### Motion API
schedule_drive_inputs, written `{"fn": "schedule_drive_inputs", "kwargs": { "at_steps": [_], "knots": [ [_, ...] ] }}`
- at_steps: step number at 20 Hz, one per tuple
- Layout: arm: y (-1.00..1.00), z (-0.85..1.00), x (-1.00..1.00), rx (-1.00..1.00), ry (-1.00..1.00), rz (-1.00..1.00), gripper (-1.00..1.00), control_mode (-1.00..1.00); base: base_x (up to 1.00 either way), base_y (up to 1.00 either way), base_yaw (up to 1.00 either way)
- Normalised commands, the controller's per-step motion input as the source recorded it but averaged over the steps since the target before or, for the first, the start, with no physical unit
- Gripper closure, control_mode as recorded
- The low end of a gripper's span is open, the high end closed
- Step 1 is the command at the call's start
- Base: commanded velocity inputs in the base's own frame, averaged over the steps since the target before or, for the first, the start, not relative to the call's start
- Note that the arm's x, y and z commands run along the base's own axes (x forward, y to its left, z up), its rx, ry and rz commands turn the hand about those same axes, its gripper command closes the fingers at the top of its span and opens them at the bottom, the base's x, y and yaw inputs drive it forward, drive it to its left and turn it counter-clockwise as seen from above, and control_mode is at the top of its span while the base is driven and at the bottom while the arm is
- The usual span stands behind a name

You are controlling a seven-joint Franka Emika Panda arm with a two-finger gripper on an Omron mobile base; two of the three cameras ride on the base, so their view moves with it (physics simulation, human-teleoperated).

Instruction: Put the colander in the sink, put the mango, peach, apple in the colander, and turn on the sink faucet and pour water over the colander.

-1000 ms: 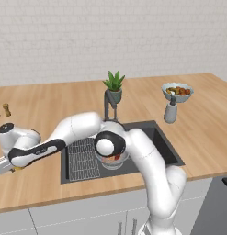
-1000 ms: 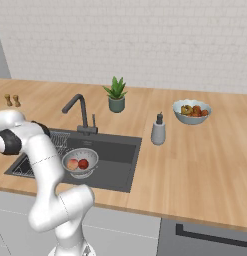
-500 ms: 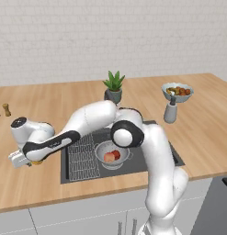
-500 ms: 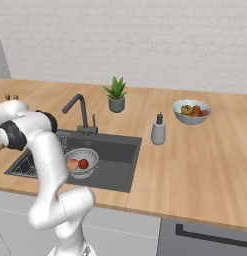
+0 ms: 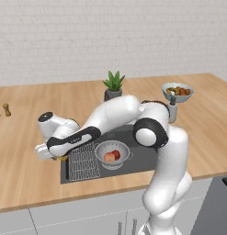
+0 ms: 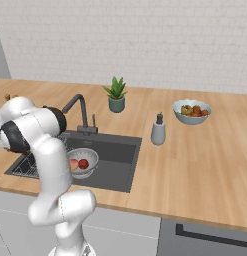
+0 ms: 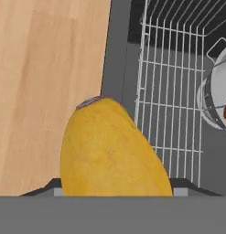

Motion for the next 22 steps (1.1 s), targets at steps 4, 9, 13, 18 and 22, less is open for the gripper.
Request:
{"fn": "schedule_drive_inputs", "kwargs": {
  "at_steps": [4, 9, 13, 18, 22],
  "knots": [
    [-1.00, 0.00, 0.00, 0.00, 0.00, -0.20, 1.00, -1.00, 0.00, 0.00, 0.00],
    [-1.00, 0.00, 0.00, 0.02, 0.02, -0.12, 1.00, -1.00, 0.00, 0.00, 0.00],
    [-1.00, 0.00, 0.02, 0.03, 0.01, -0.06, 1.00, -1.00, 0.00, 0.00, 0.00],
    [-1.00, -0.04, 0.22, 0.07, 0.00, 0.01, 1.00, -1.00, 0.00, 0.00, 0.00],
    [-0.99, -0.15, 0.24, 0.07, 0.00, 0.04, 1.00, -1.00, 0.00, 0.00, 0.00]
  ]
}}
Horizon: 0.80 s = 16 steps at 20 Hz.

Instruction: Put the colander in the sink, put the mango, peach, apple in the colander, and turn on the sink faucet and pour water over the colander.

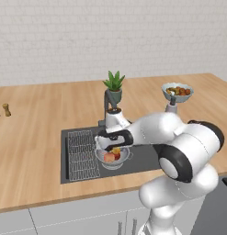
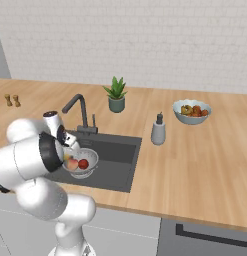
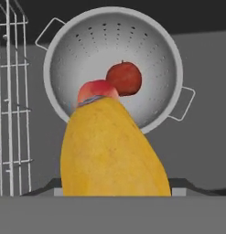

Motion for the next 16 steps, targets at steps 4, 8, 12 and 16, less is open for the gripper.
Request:
{"fn": "schedule_drive_inputs", "kwargs": {
  "at_steps": [4, 8, 12, 16],
  "knots": [
    [-0.61, -0.35, 0.37, 0.00, -0.01, 0.03, 1.00, -1.00, 0.00, 0.00, 0.00],
    [-0.20, -0.42, 0.41, 0.00, -0.02, 0.00, 1.00, -1.00, 0.00, 0.00, 0.00],
    [-0.01, -0.40, 0.45, 0.00, -0.01, 0.01, 1.00, -1.00, 0.00, 0.00, 0.00],
    [0.00, -0.40, 0.57, 0.00, 0.00, 0.02, 1.00, -1.00, 0.00, 0.00, 0.00]
  ]
}}
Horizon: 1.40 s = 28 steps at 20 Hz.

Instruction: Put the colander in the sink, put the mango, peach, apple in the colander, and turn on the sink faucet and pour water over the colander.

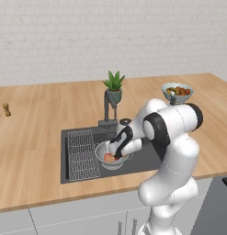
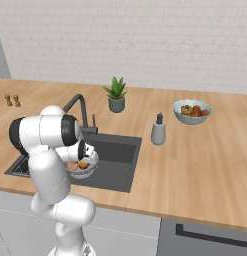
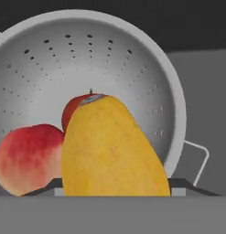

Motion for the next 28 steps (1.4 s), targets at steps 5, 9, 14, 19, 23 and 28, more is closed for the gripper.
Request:
{"fn": "schedule_drive_inputs", "kwargs": {
  "at_steps": [5, 9, 14, 19, 23, 28],
  "knots": [
    [0.00, -0.22, 0.44, 0.00, 0.00, 0.00, 1.00, -1.00, 0.00, 0.00, 0.00],
    [0.07, -0.16, 0.40, 0.00, 0.00, 0.00, 1.00, -1.00, 0.00, 0.00, 0.00],
    [0.07, -0.23, 0.28, 0.00, 0.00, 0.00, 1.00, -1.00, 0.00, 0.00, 0.00],
    [0.00, -0.10, 0.00, 0.00, 0.00, 0.00, -1.00, -1.00, 0.00, 0.00, 0.00],
    [0.00, 0.00, 0.00, 0.00, 0.00, 0.00, -1.00, -1.00, 0.00, 0.00, 0.00],
    [0.00, 0.00, 0.00, 0.00, 0.00, 0.00, -1.00, -1.00, 0.00, 0.00, 0.00]
  ]
}}
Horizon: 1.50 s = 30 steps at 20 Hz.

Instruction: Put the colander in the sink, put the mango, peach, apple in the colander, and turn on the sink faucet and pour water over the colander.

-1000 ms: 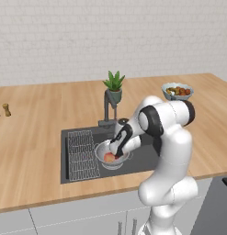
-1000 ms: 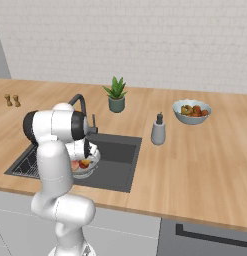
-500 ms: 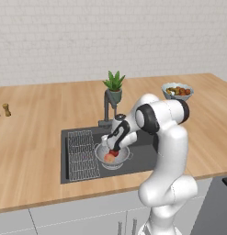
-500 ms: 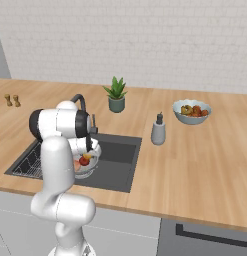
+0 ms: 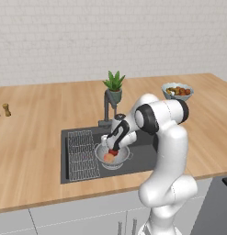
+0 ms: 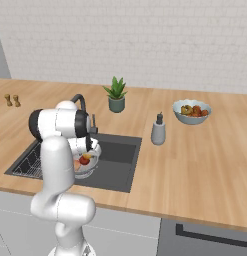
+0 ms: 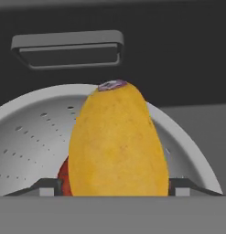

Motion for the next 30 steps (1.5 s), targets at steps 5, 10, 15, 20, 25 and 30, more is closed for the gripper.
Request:
{"fn": "schedule_drive_inputs", "kwargs": {
  "at_steps": [5, 10, 15, 20, 25, 30],
  "knots": [
    [-0.01, 0.09, -0.03, 0.00, 0.00, 0.00, -1.00, -1.00, 0.00, 0.00, 0.00],
    [-0.08, 0.39, -0.15, 0.00, -0.01, 0.00, -1.00, -1.00, 0.00, 0.00, 0.00],
    [-0.23, 0.49, -0.27, 0.01, -0.08, 0.00, -1.00, -1.00, 0.00, 0.00, 0.00],
    [-0.32, 0.58, -0.23, 0.04, -0.19, 0.00, -1.00, -1.00, 0.00, 0.00, 0.00],
    [-0.06, 0.47, -0.18, 0.00, -0.35, -0.02, -1.00, -1.00, 0.00, 0.00, 0.00],
    [-0.17, 0.22, 0.00, 0.01, -0.38, 0.00, -1.00, -1.00, 0.00, 0.00, 0.00]
  ]
}}
